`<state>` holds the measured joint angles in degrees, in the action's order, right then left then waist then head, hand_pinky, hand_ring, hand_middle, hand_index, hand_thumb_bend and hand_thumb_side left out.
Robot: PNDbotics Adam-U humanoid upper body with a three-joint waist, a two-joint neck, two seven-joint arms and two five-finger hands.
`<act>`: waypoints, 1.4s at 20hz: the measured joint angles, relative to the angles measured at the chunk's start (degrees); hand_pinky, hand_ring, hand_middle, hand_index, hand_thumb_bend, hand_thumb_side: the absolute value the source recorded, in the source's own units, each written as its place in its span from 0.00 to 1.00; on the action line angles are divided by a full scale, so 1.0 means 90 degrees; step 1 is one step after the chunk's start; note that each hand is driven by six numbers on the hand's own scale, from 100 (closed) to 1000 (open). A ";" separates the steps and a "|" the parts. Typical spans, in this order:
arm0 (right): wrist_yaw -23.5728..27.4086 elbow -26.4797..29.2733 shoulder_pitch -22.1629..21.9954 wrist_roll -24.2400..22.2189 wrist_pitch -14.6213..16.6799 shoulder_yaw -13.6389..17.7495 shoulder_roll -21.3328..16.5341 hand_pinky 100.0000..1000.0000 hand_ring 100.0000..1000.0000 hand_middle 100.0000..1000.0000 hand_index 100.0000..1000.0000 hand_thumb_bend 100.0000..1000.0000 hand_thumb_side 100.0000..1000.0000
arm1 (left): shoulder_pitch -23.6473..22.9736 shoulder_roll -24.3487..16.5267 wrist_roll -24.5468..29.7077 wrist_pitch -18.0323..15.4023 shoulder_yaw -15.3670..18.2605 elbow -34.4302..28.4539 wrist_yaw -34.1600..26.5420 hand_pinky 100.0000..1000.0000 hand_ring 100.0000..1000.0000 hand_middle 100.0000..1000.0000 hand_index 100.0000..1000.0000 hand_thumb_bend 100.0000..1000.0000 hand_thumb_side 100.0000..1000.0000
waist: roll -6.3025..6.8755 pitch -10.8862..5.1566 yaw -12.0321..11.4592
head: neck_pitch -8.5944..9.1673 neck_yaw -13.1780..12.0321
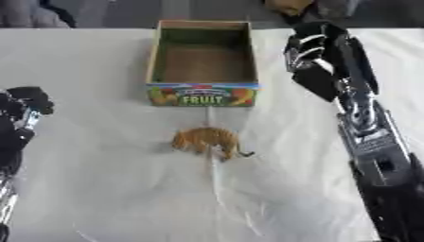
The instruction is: Pick up objects on the table and place them in the box.
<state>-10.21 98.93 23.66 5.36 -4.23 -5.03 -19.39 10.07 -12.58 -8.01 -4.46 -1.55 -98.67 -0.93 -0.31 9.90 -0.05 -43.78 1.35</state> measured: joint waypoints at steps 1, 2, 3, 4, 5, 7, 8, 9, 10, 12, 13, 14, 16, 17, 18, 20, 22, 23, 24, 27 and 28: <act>-0.0001 0.0000 0.0000 -0.0007 -0.0002 0.0000 0.0000 0.52 0.58 0.60 0.70 0.00 0.23 | 0.0000 0.0000 0.0006 0.0002 0.0000 0.0000 0.0001 0.59 0.55 0.53 0.62 0.52 0.42 | -0.0001 0.0000 -0.0002 | 0.0000 0.0000; -0.0001 0.0000 0.0000 -0.0016 0.0002 -0.0002 0.0000 0.52 0.58 0.60 0.70 0.00 0.23 | 0.0000 0.0000 0.0010 0.0004 0.0000 -0.0001 0.0003 0.59 0.55 0.53 0.62 0.52 0.42 | -0.0002 0.0000 -0.0005 | 0.0000 0.0000; -0.0001 0.0000 0.0000 -0.0025 0.0006 -0.0006 0.0000 0.52 0.58 0.60 0.70 0.00 0.23 | 0.0000 0.0000 0.0014 0.0005 0.0000 -0.0001 0.0004 0.59 0.55 0.53 0.62 0.52 0.42 | -0.0006 0.0000 -0.0005 | 0.0000 0.0000; -0.0001 0.0000 0.0000 -0.0034 0.0013 -0.0012 0.0000 0.52 0.58 0.60 0.70 0.00 0.23 | 0.0000 0.0000 0.0020 0.0007 0.0000 -0.0001 0.0007 0.59 0.56 0.53 0.62 0.53 0.42 | -0.0010 0.0000 -0.0005 | 0.0000 0.0000; -0.0001 0.0000 0.0000 -0.0039 0.0015 -0.0021 0.0000 0.52 0.58 0.60 0.70 0.00 0.23 | 0.0000 0.0000 0.0027 0.0005 0.0000 -0.0001 0.0011 0.59 0.56 0.53 0.62 0.53 0.42 | -0.0011 0.0000 -0.0005 | 0.0000 0.0000; -0.0001 0.0000 0.0001 -0.0044 0.0016 -0.0035 0.0000 0.52 0.58 0.61 0.70 0.00 0.23 | 0.0000 0.0000 0.0040 0.0000 0.0000 -0.0001 0.0020 0.59 0.56 0.53 0.62 0.54 0.42 | -0.0010 0.0000 -0.0006 | 0.0000 0.0000; -0.0001 0.0000 0.0001 -0.0050 0.0019 -0.0035 0.0000 0.52 0.58 0.61 0.70 0.00 0.23 | 0.0000 0.0000 0.0050 -0.0006 0.0000 -0.0002 0.0022 0.59 0.56 0.53 0.63 0.55 0.42 | -0.0008 0.0000 -0.0013 | 0.0000 0.0000; -0.0001 0.0000 0.0001 -0.0059 0.0023 -0.0035 0.0000 0.52 0.58 0.61 0.71 0.00 0.23 | -0.0001 0.0000 0.0057 -0.0006 0.0000 -0.0002 0.0025 0.59 0.56 0.53 0.63 0.55 0.42 | -0.0005 0.0000 -0.0025 | 0.0000 0.0000; -0.0001 0.0000 0.0001 -0.0070 0.0029 -0.0035 0.0000 0.52 0.58 0.61 0.71 0.00 0.23 | -0.0004 0.0000 0.0069 -0.0006 0.0000 -0.0002 0.0027 0.59 0.56 0.53 0.63 0.55 0.41 | 0.0000 0.0000 -0.0032 | 0.0000 0.0000; -0.0002 0.0000 0.0001 -0.0081 0.0032 -0.0035 0.0000 0.52 0.58 0.61 0.71 0.00 0.23 | -0.0005 0.0000 0.0092 -0.0010 0.0000 -0.0003 0.0029 0.59 0.56 0.53 0.63 0.56 0.41 | 0.0011 0.0000 -0.0033 | 0.0000 0.0000; -0.0002 0.0000 0.0001 -0.0087 0.0033 -0.0035 0.0000 0.53 0.58 0.61 0.71 0.00 0.23 | -0.0005 0.0000 0.0101 -0.0012 0.0000 -0.0004 0.0030 0.59 0.56 0.54 0.63 0.59 0.40 | 0.0013 0.0000 -0.0033 | 0.0000 -0.0001; -0.0003 0.0000 0.0001 -0.0099 0.0034 -0.0035 0.0000 0.53 0.58 0.61 0.71 0.00 0.22 | -0.0005 0.0000 0.0107 -0.0014 0.0000 -0.0005 0.0031 0.59 0.56 0.54 0.63 0.59 0.40 | 0.0014 0.0000 -0.0033 | 0.0000 -0.0002; -0.0010 0.0000 0.0001 -0.0140 0.0045 -0.0037 0.0000 0.53 0.59 0.61 0.72 0.00 0.22 | -0.0005 0.0000 0.0128 -0.0028 0.0000 -0.0007 0.0041 0.59 0.56 0.54 0.63 0.61 0.40 | 0.0014 0.0000 -0.0033 | 0.0000 -0.0002; -0.0026 0.0000 0.0003 -0.0174 0.0051 -0.0040 0.0000 0.53 0.59 0.62 0.72 0.00 0.22 | -0.0005 0.0000 0.0141 -0.0033 0.0000 -0.0008 0.0046 0.60 0.56 0.54 0.63 0.65 0.40 | 0.0014 0.0000 -0.0033 | 0.0000 -0.0002; -0.0036 0.0000 0.0005 -0.0215 0.0057 -0.0046 -0.0001 0.54 0.59 0.62 0.73 0.00 0.23 | -0.0005 0.0000 0.0158 -0.0038 0.0000 -0.0010 0.0049 0.60 0.56 0.54 0.63 0.69 0.41 | 0.0013 0.0000 -0.0033 | 0.0000 -0.0001; -0.0065 0.0000 0.0013 -0.0314 0.0072 -0.0081 -0.0013 0.54 0.59 0.62 0.73 0.00 0.23 | -0.0005 0.0000 0.0199 -0.0052 0.0000 -0.0018 0.0052 0.60 0.57 0.54 0.63 0.74 0.42 | 0.0011 0.0000 -0.0033 | 0.0000 0.0002; -0.0119 -0.0001 0.0068 -0.0429 0.0097 -0.0125 -0.0069 0.54 0.59 0.62 0.74 0.00 0.24 | -0.0005 0.0000 0.0241 -0.0079 0.0000 -0.0021 0.0054 0.60 0.57 0.54 0.63 0.77 0.43 | 0.0009 -0.0001 -0.0034 | 0.0000 0.0006; -0.0152 -0.0004 0.0096 -0.0484 0.0108 -0.0153 -0.0101 0.54 0.60 0.62 0.75 0.00 0.24 | -0.0005 0.0000 0.0262 -0.0092 -0.0001 -0.0021 0.0054 0.60 0.57 0.54 0.63 0.82 0.41 | 0.0008 -0.0002 -0.0035 | 0.0000 0.0009; -0.0190 -0.0015 0.0127 -0.0540 0.0116 -0.0181 -0.0138 0.54 0.60 0.62 0.75 0.04 0.24 | -0.0005 0.0000 0.0287 -0.0105 -0.0001 -0.0021 0.0055 0.60 0.57 0.54 0.63 0.84 0.41 | 0.0006 -0.0003 -0.0039 | 0.0000 0.0014; -0.0314 -0.0086 0.0234 -0.0718 0.0131 -0.0307 -0.0265 0.54 0.60 0.62 0.76 0.16 0.23 | -0.0005 0.0000 0.0361 -0.0139 -0.0012 -0.0023 0.0063 0.60 0.57 0.54 0.63 0.84 0.40 | 0.0001 -0.0004 -0.0071 | 0.0000 0.0036; -0.0350 -0.0115 0.0271 -0.0782 0.0139 -0.0356 -0.0299 0.54 0.60 0.62 0.76 0.19 0.22 | -0.0006 0.0000 0.0379 -0.0144 -0.0021 -0.0023 0.0072 0.60 0.57 0.54 0.63 0.84 0.40 | 0.0000 -0.0004 -0.0077 | 0.0000 0.0038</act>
<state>-13.36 97.90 26.10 -1.68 -2.98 -8.24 -22.08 10.01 -12.58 -4.61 -5.75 -1.74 -98.88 -0.28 -0.31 9.86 -0.74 -43.78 1.69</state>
